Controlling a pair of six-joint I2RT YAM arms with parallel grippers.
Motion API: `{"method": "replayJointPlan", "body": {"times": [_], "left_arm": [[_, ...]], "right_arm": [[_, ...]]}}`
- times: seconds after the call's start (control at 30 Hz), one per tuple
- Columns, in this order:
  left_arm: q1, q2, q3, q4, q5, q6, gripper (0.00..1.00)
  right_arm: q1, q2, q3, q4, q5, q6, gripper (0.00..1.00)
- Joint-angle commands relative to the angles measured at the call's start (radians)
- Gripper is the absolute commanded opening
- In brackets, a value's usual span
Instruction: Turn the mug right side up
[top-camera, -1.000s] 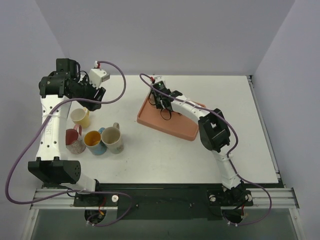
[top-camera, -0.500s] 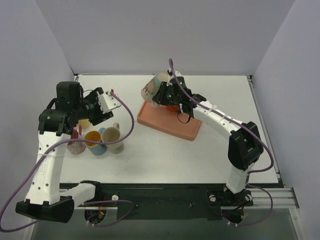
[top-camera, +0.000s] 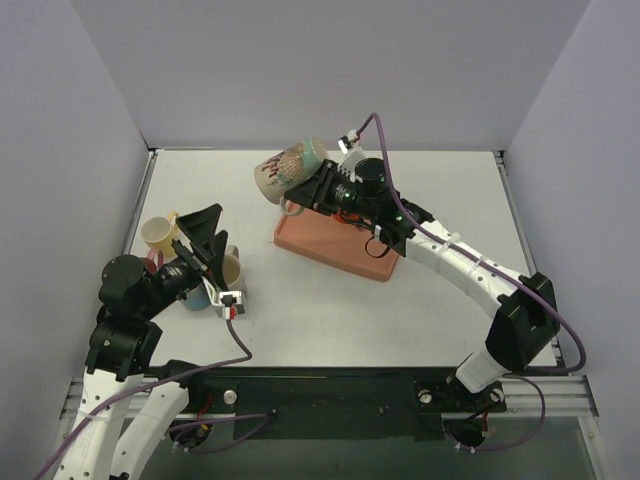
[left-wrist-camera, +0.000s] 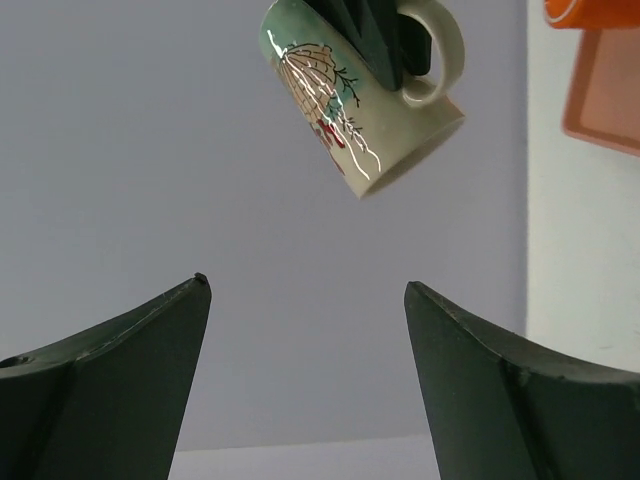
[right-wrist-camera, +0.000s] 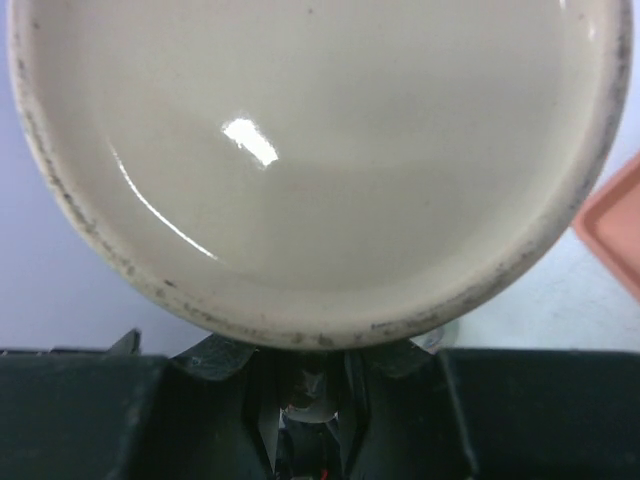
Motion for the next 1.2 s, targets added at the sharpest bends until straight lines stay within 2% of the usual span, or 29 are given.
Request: {"method": "replayJointPlan", "body": {"times": [0.0,0.33,0.4,0.43,0.63,0.83,0.9,0.93,0.97,1.03,1.1,1.13,1.17], "left_arm": [[-0.003,-0.025,-0.052,0.225,0.043,0.165,0.89],[-0.003,-0.014,-0.076,0.300,0.014,0.199,0.85],[-0.003,-0.014,-0.084,0.334,0.029,0.197,0.79],[-0.003,-0.014,-0.090,0.363,0.040,0.194,0.70],[-0.003,-0.020,-0.118,0.363,0.078,0.261,0.47],[-0.003,-0.009,-0.118,0.352,0.089,0.292,0.45],[-0.003,-0.011,-0.121,0.354,0.095,0.295,0.32],[-0.003,-0.012,-0.124,0.355,0.100,0.295,0.13],[-0.003,-0.017,-0.129,0.355,0.103,0.295,0.03],[-0.003,-0.025,-0.126,0.345,0.091,0.286,0.00],[-0.003,-0.020,-0.087,0.257,0.052,0.272,0.00],[-0.003,-0.017,-0.042,0.170,0.032,0.248,0.00],[-0.003,0.001,-0.017,0.079,-0.013,0.237,0.00]], "right_arm": [[0.098,-0.147,0.044,0.142,-0.064,-0.053,0.00],[0.216,-0.204,0.062,0.098,-0.035,-0.122,0.00],[0.231,-0.197,0.067,0.100,-0.040,-0.121,0.00],[0.238,-0.191,0.074,0.100,-0.043,-0.119,0.00],[0.244,-0.154,0.093,0.175,-0.093,-0.058,0.00],[0.251,-0.135,0.110,0.186,-0.109,-0.047,0.00],[0.251,-0.128,0.110,0.183,-0.110,-0.047,0.00],[0.251,-0.126,0.110,0.180,-0.110,-0.052,0.00],[0.250,-0.125,0.108,0.163,-0.106,-0.059,0.00],[0.242,-0.125,0.102,0.128,-0.077,-0.081,0.00],[0.224,-0.135,0.097,0.044,-0.022,-0.127,0.11],[0.206,-0.143,0.094,-0.016,0.004,-0.164,0.23],[0.196,-0.149,0.082,-0.045,0.044,-0.179,0.26]]}}
